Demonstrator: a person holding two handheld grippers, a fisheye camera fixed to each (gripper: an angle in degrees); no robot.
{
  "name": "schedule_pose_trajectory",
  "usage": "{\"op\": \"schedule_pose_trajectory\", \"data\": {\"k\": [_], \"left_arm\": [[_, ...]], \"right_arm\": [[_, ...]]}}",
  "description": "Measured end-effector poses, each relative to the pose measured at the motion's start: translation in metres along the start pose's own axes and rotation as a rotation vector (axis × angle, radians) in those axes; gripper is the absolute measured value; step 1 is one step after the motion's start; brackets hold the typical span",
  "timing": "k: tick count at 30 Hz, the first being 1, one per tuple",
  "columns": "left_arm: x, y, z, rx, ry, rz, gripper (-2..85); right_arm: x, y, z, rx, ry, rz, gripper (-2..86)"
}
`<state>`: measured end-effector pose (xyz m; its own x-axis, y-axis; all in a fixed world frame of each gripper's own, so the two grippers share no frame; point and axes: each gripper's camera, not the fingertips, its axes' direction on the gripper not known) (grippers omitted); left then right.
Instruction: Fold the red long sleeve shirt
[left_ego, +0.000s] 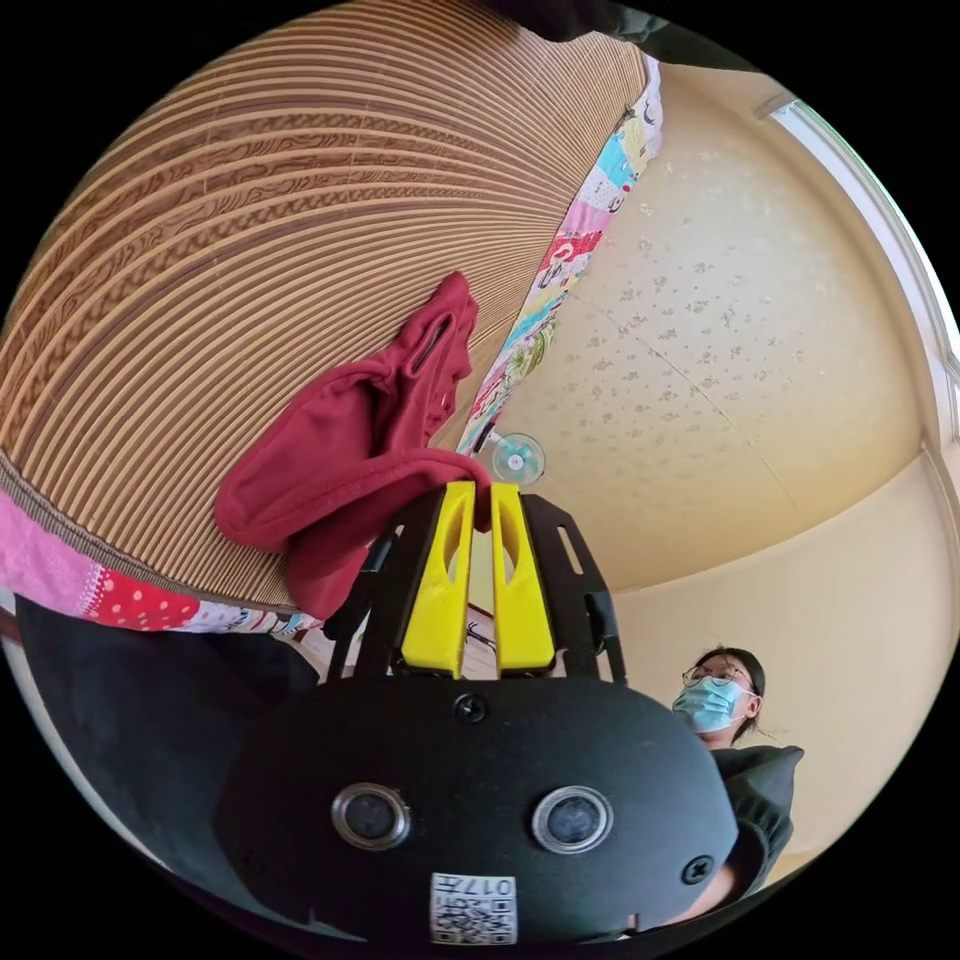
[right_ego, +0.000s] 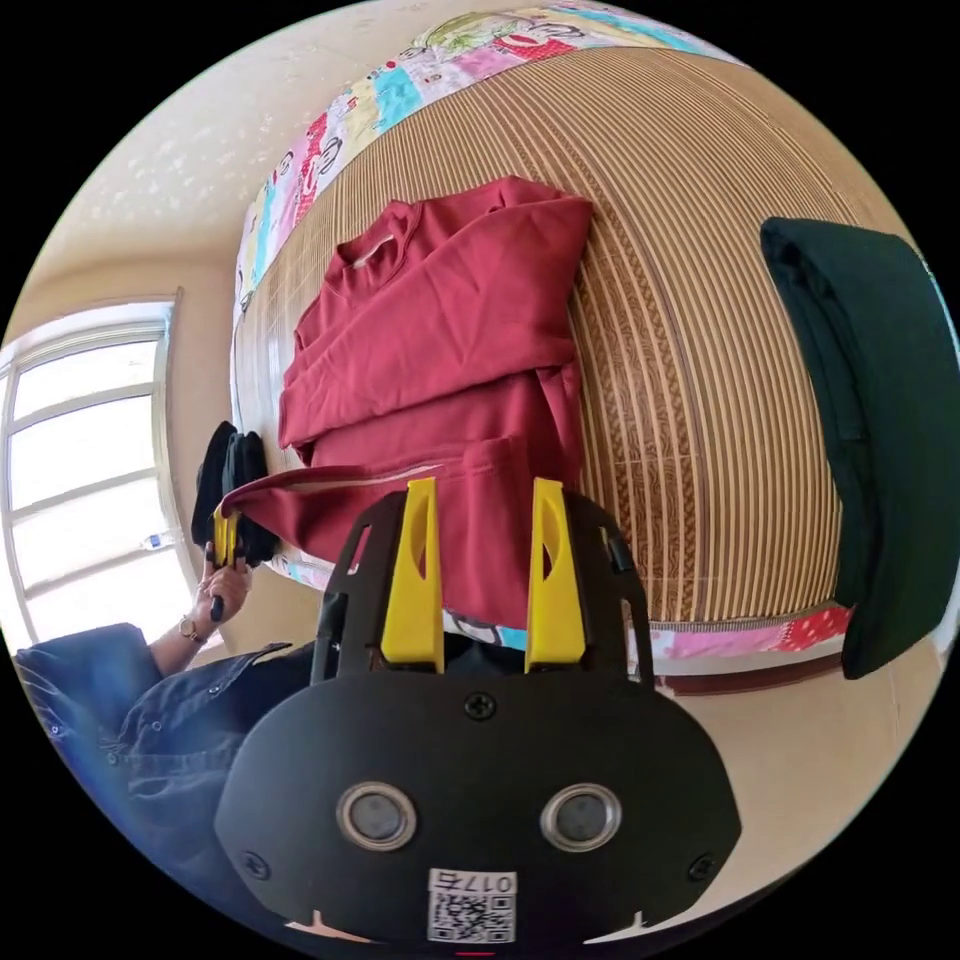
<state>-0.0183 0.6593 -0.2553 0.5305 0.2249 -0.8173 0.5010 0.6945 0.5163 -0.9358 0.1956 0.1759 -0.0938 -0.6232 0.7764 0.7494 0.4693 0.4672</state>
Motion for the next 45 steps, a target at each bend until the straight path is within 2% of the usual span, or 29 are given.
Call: {"op": "schedule_pose_trajectory", "data": {"k": [2,4,6,10,14,18,21,26,28,32,34,36,37,39,42,45], "left_arm": [[0.002,0.004,-0.003,0.004,-0.004,-0.007,2.2],[0.006,0.007,-0.005,-0.011,-0.012,-0.005,2.2],[0.012,0.011,-0.007,-0.026,-0.003,0.004,2.3],[0.025,0.013,-0.002,-0.030,0.131,0.048,2.4],[0.041,-0.012,0.034,-0.064,0.211,0.104,3.0],[0.060,-0.063,0.086,-0.060,0.144,0.152,2.9],[0.061,-0.109,0.120,-0.036,0.076,0.168,2.9],[0.041,-0.166,0.169,-0.038,-0.038,0.120,4.6],[0.030,-0.171,0.173,0.001,-0.101,0.120,7.3],[0.033,-0.162,0.140,0.109,-0.025,0.280,11.7],[0.042,-0.149,0.118,0.094,-0.098,0.371,12.5],[0.040,-0.119,0.100,0.026,-0.319,0.437,14.0],[0.036,-0.111,0.099,-0.005,-0.372,0.443,14.5],[0.008,-0.080,0.107,-0.162,-0.503,0.443,16.1],[-0.033,-0.048,0.125,-0.297,-0.610,0.423,18.6],[-0.060,-0.029,0.130,-0.297,-0.663,0.433,19.9]], "right_arm": [[-0.006,-0.003,0.009,-0.030,-0.006,-0.044,5.7],[-0.012,0.000,0.007,-0.035,0.034,-0.061,4.2],[-0.015,0.008,-0.006,-0.004,-0.019,-0.078,3.5],[-0.010,0.028,-0.071,0.251,-0.337,-0.103,2.9],[0.003,0.015,-0.109,0.474,-0.426,-0.056,2.7],[-0.008,-0.046,-0.096,0.440,-0.294,-0.090,2.6],[0.004,-0.106,-0.076,0.437,-0.363,-0.042,2.6],[0.002,-0.194,-0.031,0.346,-0.252,0.122,3.3],[0.000,-0.209,-0.016,0.309,-0.217,0.170,3.8],[-0.017,-0.210,-0.022,0.376,-0.120,0.273,6.1],[-0.034,-0.201,-0.030,0.417,-0.091,0.250,6.6],[-0.062,-0.191,-0.028,0.387,-0.066,0.134,7.0],[-0.081,-0.185,-0.020,0.342,-0.040,0.078,7.3],[-0.110,-0.177,-0.002,0.255,-0.038,-0.004,7.8],[-0.161,-0.168,0.037,0.109,-0.061,-0.116,8.3],[-0.214,-0.168,0.071,0.005,-0.105,-0.215,8.9]]}}
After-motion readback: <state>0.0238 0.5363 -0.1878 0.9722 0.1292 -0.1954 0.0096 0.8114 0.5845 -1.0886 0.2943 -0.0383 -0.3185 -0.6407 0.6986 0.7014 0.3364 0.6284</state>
